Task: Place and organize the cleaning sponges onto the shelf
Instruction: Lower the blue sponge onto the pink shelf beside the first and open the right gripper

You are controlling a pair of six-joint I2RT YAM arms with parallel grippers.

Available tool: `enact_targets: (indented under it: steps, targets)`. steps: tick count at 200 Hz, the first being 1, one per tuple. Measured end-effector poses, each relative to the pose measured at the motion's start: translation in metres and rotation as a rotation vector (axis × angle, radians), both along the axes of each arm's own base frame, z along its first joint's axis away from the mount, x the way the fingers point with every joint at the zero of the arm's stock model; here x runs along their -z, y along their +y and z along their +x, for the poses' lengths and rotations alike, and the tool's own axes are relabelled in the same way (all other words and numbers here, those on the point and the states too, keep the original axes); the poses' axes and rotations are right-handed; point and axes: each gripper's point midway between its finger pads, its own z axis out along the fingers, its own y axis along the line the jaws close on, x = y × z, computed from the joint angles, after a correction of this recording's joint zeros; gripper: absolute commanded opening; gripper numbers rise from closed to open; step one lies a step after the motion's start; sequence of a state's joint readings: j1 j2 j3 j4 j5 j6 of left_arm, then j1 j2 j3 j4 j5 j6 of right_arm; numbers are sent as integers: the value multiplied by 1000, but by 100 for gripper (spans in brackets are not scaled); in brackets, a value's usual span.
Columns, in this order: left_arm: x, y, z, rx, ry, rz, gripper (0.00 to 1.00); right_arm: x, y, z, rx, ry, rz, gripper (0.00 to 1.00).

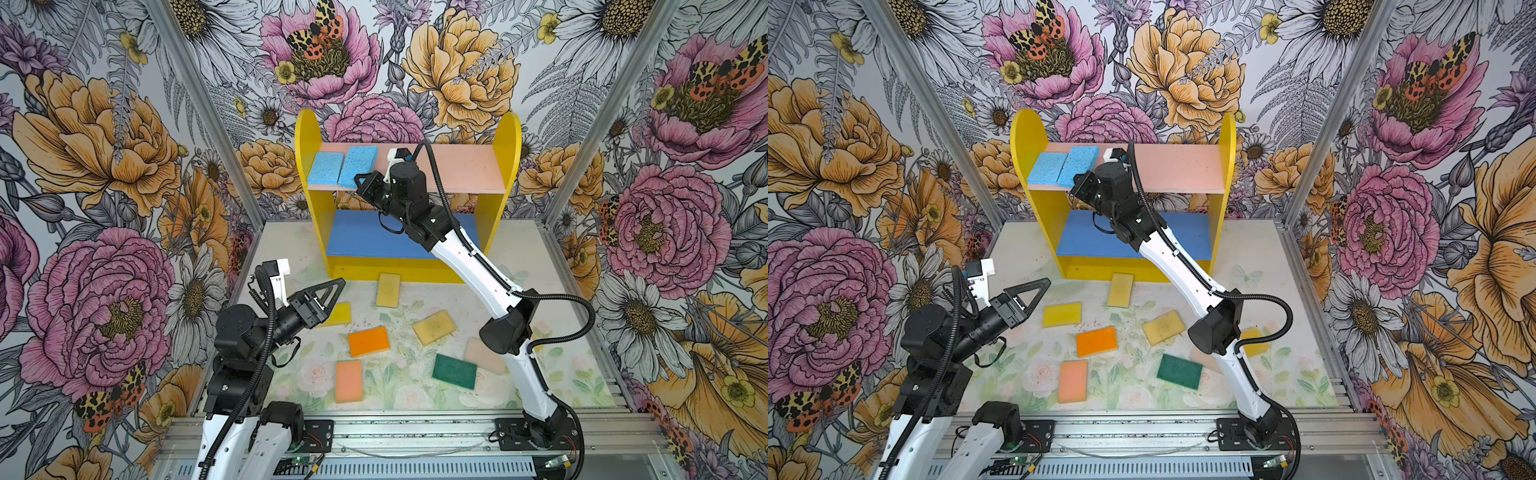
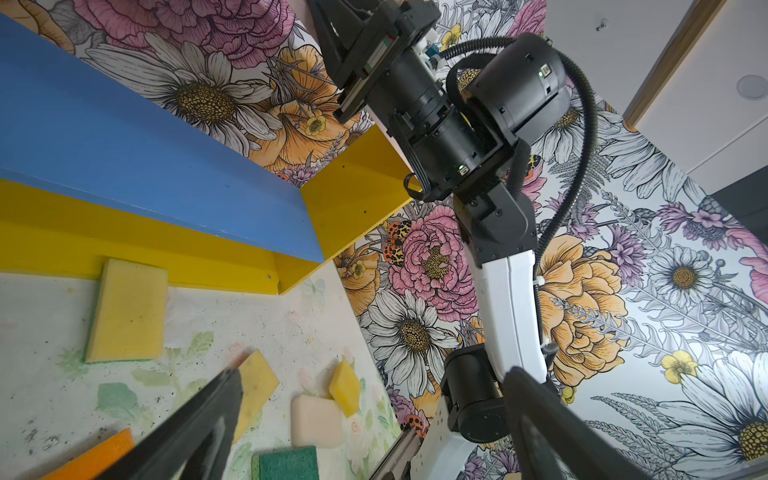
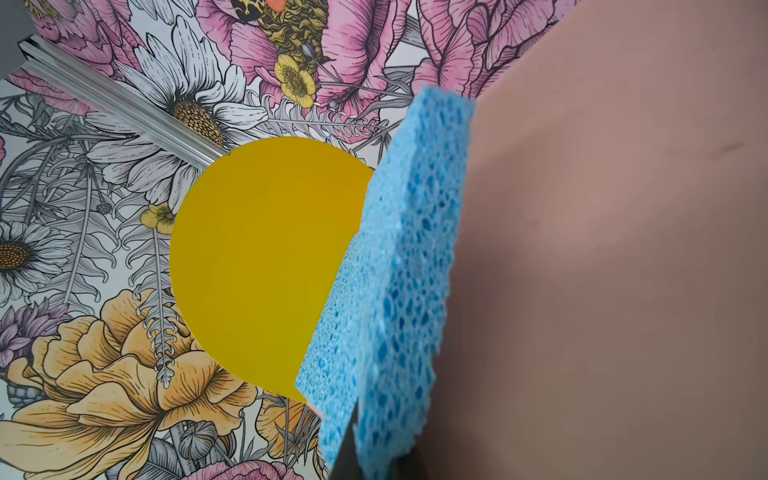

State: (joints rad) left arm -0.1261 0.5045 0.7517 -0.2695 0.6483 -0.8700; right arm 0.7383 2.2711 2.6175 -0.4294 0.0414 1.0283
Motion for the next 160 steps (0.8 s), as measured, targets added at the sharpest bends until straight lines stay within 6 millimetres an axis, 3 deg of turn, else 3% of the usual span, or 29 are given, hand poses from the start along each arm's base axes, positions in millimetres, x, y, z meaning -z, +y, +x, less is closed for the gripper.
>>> enact_targets:
  steps: [16, 41, 60, 128, 160]
  targets:
    - [2, -1, -1, 4, 3, 9, 99, -4, -3, 1, 16, -10, 1, 17]
    - [5, -1, -2, 7, 11, 15, 99, -13, -6, 1, 30, -35, 6, 43]
    - [5, -2, -2, 8, 12, 16, 99, -18, -8, 1, 37, -55, 0, 54]
    - [5, -2, -2, 9, 12, 16, 99, -21, -15, 0, 64, -82, -53, 64]
    - [5, -2, -1, 9, 18, 17, 99, -19, -28, -2, 103, -81, -131, 64]
